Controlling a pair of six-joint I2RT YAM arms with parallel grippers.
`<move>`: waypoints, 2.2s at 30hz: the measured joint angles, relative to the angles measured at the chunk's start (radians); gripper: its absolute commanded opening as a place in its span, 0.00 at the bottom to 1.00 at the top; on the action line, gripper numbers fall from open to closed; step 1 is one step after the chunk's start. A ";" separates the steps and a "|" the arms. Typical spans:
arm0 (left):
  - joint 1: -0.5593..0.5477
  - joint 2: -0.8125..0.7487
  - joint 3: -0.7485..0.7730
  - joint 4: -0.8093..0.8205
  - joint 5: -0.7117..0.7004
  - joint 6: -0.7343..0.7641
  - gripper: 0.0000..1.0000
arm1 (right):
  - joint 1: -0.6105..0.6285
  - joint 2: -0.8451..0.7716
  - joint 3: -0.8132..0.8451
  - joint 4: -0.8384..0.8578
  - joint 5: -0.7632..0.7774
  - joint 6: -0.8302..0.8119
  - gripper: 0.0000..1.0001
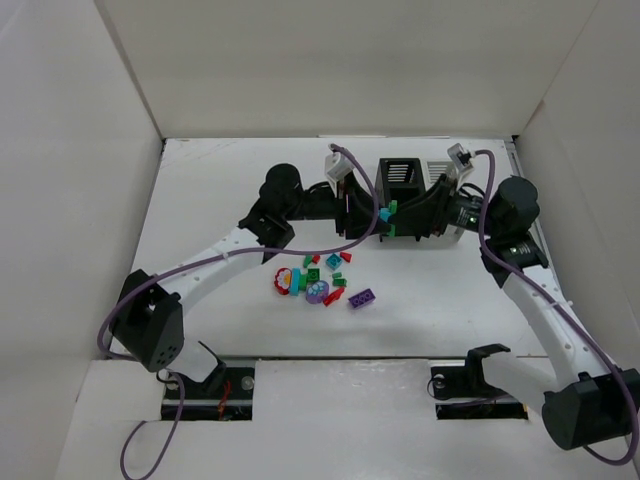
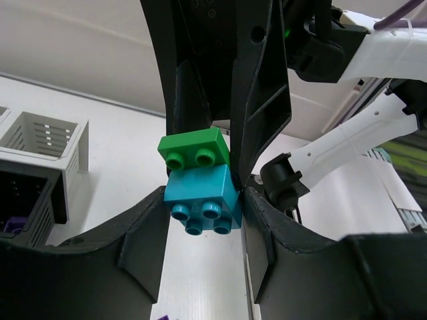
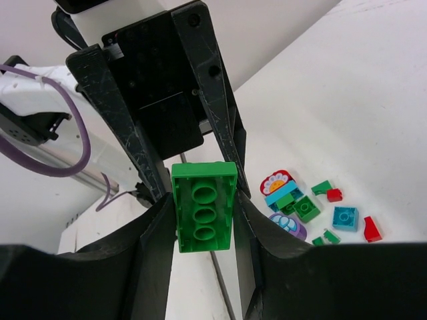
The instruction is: Sort the legos into containers by color
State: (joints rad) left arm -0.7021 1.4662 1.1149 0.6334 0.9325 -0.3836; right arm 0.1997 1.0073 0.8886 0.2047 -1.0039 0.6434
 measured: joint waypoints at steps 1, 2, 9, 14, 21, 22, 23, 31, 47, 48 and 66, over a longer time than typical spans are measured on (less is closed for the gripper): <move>0.002 0.000 0.000 -0.002 0.000 0.000 0.00 | 0.000 0.003 0.001 0.001 -0.002 -0.001 0.26; 0.003 0.000 0.000 -0.002 0.002 0.000 0.00 | 0.000 0.004 0.001 0.003 -0.002 -0.001 0.26; 0.030 0.000 0.000 -0.001 0.018 -0.017 0.00 | 0.001 0.008 0.003 0.006 -0.002 -0.011 0.21; 0.140 -0.028 -0.049 0.021 0.011 -0.057 0.00 | -0.102 -0.013 0.000 0.005 -0.002 -0.011 0.20; 0.240 -0.056 -0.072 -0.007 -0.026 -0.062 0.00 | -0.159 -0.026 -0.002 0.005 0.000 -0.011 0.20; 0.238 -0.056 -0.064 -0.029 -0.041 -0.057 0.00 | -0.161 -0.026 -0.002 0.004 0.003 -0.011 0.20; 0.236 -0.049 -0.044 -0.056 -0.063 -0.050 0.00 | -0.167 -0.026 -0.002 0.004 0.011 -0.011 0.20; 0.174 0.261 0.447 -0.373 -0.455 0.031 0.00 | -0.181 -0.069 0.013 -0.231 0.344 -0.084 0.20; 0.037 0.772 0.990 -0.641 -0.713 0.080 0.00 | -0.182 -0.108 0.097 -0.594 1.072 -0.128 0.20; 0.028 0.790 1.021 -0.638 -0.719 0.079 0.00 | -0.182 -0.102 0.097 -0.600 1.079 -0.128 0.20; 0.025 0.954 1.150 -0.607 -0.782 0.060 0.11 | -0.182 -0.034 0.108 -0.632 1.116 -0.131 0.20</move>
State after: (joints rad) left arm -0.6769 2.4207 2.2646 0.0261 0.1509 -0.3241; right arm 0.0181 0.9733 0.9962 -0.4271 0.1120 0.5121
